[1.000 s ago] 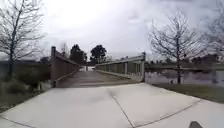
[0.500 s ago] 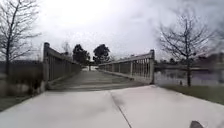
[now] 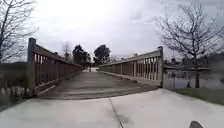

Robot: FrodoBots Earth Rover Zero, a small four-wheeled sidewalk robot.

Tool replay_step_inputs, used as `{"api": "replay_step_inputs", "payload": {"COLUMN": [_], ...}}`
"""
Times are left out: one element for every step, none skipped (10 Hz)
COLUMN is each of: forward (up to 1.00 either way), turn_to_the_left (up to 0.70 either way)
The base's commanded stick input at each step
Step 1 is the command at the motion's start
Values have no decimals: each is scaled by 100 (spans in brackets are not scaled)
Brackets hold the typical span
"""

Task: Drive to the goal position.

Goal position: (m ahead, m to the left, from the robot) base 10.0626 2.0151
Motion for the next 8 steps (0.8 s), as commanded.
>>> {"api": "replay_step_inputs", "payload": {"forward": [100,100,100,100,100,100,100,100], "turn_to_the_left": [0,0,17,40,40,11,0,0]}}
